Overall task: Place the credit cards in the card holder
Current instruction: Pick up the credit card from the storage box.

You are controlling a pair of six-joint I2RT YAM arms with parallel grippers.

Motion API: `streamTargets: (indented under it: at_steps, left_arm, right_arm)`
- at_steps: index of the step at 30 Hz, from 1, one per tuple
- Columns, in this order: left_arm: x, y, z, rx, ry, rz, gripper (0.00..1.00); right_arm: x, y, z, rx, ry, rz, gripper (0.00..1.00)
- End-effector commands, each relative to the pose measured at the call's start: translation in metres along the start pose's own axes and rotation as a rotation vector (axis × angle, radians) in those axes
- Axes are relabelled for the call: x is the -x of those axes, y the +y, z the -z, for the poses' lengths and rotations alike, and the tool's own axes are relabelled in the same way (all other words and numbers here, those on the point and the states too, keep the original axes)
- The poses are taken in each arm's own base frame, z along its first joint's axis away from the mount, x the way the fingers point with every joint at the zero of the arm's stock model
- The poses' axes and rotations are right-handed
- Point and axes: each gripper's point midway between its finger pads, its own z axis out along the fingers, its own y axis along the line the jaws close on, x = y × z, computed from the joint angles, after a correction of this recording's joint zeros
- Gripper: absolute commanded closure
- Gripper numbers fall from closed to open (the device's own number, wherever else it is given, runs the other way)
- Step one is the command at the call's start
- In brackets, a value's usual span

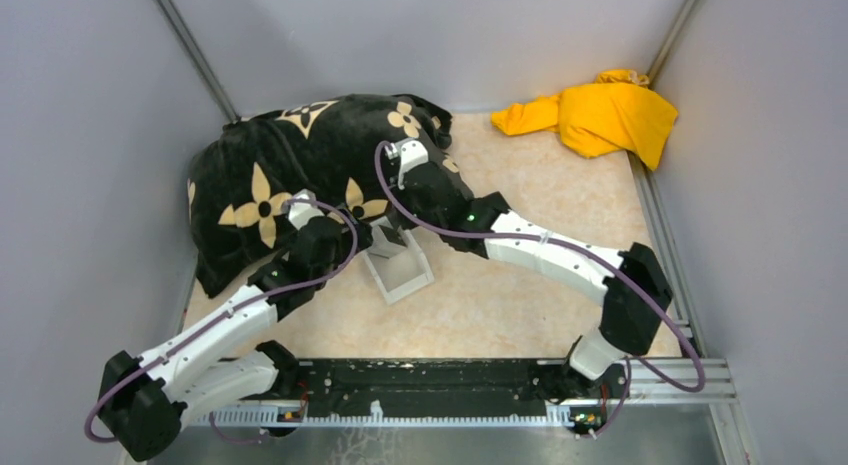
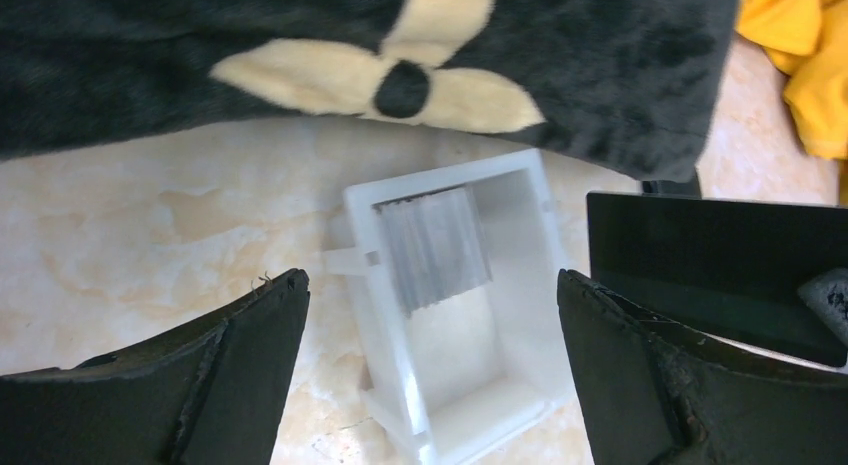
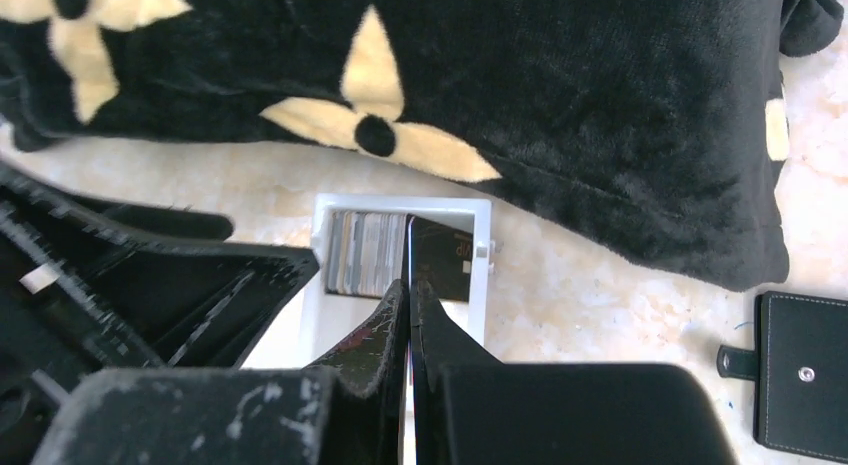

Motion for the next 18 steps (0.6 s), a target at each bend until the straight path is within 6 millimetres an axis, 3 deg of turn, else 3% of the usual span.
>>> streamTargets:
  at_steps: [1,6,10,14,18]
  left_arm:
    - [0.013,-0.041,0.008,-0.163,0.014,-0.093,0.01]
    - [0.021,-0.077,0.031,-0.431,-0.032,-0.177,0.10]
    - [0.024,-0.098,0.056,-0.643,-0.094,-0.233,0.11]
    - [0.008,-0.120,0.080,-0.842,-0.035,-0.317,0.09]
    - [-0.014,-0.135,0.090,-0.961,0.078,-0.387,0.06]
  right_arm:
    - [0.021,0.003,0.040,0.079,-0.058,-0.029,1.00]
    - [0.011,-0.020,0.074,0.105,-0.041,-0.109,1.00]
    - [0.000,-0.027,0.101,0.151,-0.026,-0.147,1.00]
    - [-0.012,-0.027,0.117,0.182,-0.004,-0.157,1.00]
    - [-0.021,-0.020,0.129,0.249,0.014,-0.177,1.00]
